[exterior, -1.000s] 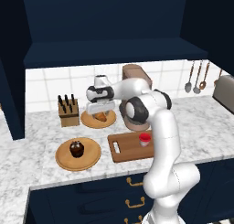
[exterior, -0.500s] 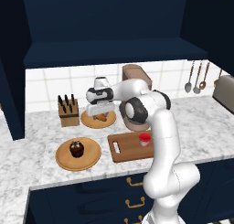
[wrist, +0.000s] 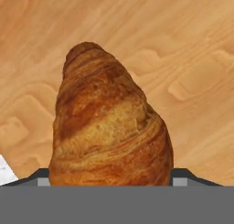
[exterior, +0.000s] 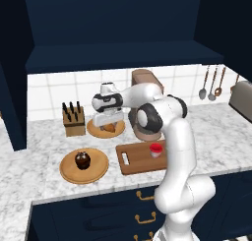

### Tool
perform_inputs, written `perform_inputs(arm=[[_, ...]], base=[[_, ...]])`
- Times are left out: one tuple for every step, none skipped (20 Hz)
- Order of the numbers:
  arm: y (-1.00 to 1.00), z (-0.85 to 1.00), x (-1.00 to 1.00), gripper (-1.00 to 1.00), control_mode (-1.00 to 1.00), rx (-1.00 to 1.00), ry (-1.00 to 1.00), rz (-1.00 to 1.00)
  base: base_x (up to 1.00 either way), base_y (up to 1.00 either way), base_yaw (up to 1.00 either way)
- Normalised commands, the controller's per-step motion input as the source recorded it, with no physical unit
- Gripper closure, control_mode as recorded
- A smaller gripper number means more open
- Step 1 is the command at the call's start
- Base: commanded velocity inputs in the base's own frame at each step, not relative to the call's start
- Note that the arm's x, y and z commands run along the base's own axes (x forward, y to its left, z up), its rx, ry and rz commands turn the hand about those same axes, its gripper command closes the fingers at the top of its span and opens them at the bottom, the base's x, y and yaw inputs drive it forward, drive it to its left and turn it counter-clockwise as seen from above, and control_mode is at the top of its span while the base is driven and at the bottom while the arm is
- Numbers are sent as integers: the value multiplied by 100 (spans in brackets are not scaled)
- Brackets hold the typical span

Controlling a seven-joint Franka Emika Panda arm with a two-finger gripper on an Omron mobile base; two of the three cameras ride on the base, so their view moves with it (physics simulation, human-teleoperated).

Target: From the different types of pastries on the counter, select a croissant and place it on the cutting board. Then retrieve a jar of jam from the cabinet and place it alongside the croissant on the cutting board.

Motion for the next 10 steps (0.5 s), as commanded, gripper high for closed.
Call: perform_inputs(arm=[[0, 0, -94, 100, -100, 0, -5, 0], [0, 1, -96, 100, -100, 0, -9, 0], [-1, 5, -92, 100, -100, 0, -7, 0], [-7, 0, -86, 100, -100, 0, -2, 0], [-10, 0, -83, 100, -100, 0, -2, 0], [-17, 7, -89, 100, -100, 0, -4, 0], [-23, 11, -81, 100, -100, 0, -3, 0], [-23, 17, -73, 100, -100, 0, -4, 0], [-33, 24, -68, 100, -100, 0, -4, 0], [-40, 27, -70, 100, -100, 0, -2, 0]], base=[[0, 0, 0], [0, 0, 0], [0, 0, 0], [0, 0, 0], [0, 0, 0], [0, 0, 0], [0, 0, 0], [0, 0, 0], [0, 0, 0], [0, 0, 0]])
